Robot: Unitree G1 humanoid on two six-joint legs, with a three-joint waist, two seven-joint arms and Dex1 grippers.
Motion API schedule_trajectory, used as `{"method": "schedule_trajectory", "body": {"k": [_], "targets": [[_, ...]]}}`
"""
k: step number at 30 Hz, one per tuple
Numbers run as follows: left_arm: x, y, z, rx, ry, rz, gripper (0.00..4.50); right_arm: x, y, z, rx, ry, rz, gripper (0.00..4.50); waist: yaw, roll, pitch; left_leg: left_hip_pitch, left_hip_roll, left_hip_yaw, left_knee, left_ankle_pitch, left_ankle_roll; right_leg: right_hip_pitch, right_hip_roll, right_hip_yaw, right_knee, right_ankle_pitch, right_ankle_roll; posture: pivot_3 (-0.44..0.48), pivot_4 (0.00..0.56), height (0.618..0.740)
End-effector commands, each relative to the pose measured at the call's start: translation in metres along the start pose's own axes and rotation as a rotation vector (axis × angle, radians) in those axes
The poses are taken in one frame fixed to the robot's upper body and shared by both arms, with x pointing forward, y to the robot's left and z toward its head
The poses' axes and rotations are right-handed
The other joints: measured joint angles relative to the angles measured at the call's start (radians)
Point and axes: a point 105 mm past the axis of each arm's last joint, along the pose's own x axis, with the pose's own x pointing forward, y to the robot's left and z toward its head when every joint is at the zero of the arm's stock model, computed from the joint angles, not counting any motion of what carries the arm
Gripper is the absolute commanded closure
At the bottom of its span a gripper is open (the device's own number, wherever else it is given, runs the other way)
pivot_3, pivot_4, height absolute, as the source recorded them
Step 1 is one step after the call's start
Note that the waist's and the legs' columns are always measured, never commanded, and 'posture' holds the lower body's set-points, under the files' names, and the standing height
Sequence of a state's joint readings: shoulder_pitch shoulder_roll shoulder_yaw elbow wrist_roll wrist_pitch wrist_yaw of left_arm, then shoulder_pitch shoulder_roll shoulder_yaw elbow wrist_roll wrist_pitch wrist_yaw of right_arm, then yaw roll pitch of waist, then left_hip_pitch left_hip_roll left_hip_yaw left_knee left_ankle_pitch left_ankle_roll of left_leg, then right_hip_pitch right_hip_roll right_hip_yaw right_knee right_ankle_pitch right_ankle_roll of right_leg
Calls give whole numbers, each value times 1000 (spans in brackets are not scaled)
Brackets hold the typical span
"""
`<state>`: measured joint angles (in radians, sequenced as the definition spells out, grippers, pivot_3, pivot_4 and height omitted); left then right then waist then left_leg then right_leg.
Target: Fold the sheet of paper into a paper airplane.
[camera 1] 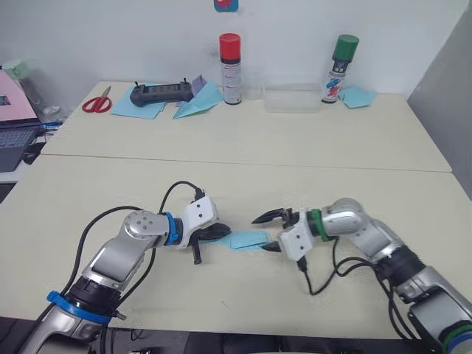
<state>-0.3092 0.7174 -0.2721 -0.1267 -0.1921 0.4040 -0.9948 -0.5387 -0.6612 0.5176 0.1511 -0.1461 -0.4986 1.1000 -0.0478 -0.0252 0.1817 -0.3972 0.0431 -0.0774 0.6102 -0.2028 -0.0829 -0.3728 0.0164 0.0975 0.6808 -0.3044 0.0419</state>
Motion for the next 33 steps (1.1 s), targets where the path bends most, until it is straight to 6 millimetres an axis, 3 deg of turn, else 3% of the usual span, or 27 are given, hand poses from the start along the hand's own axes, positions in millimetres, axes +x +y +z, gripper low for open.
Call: {"method": "schedule_trajectory", "body": {"k": [1,7,10,15,17,24,30,33], "targets": [[6,-7,-16,-8,57,-18,4500,-14,24,-3,181,28,127,1291,2,0,0,0,0,0,0,0,0,0,0,0,0,0,0,0,150,740],[7,-6,-17,6,55,-7,4500,-15,-34,27,745,-268,-193,1291,-4,1,0,0,1,0,0,0,0,-1,1,0,1,0,0,0,150,740],[6,-6,-19,13,63,-8,4500,1,-54,21,958,-313,-330,1900,-6,2,0,1,1,-1,1,0,0,0,1,0,2,0,0,0,150,740],[5,-4,-20,31,77,-11,4500,33,-44,26,1003,-237,-293,3638,-6,2,0,-2,1,-1,0,0,0,-2,1,-1,0,0,0,0,150,740],[4,-4,-20,30,75,-13,4500,40,-34,19,993,-153,-269,4392,-6,2,0,-2,1,0,-1,0,0,-3,1,-1,0,0,0,0,150,740],[4,-5,-20,30,79,-20,4500,42,-3,-1,1052,7,-239,4455,-9,2,-1,-1,1,0,0,0,0,-3,1,0,0,0,0,0,150,740],[5,-5,-19,30,78,-25,4500,14,14,-25,1140,105,-306,4455,-7,1,-1,-1,1,0,0,0,0,-2,1,0,0,0,1,0,150,740],[6,-6,-19,28,76,-29,4500,-1,15,-27,1182,79,-340,4455,-7,1,-1,-1,1,0,0,0,0,-1,1,0,0,0,1,0,150,740]]}}
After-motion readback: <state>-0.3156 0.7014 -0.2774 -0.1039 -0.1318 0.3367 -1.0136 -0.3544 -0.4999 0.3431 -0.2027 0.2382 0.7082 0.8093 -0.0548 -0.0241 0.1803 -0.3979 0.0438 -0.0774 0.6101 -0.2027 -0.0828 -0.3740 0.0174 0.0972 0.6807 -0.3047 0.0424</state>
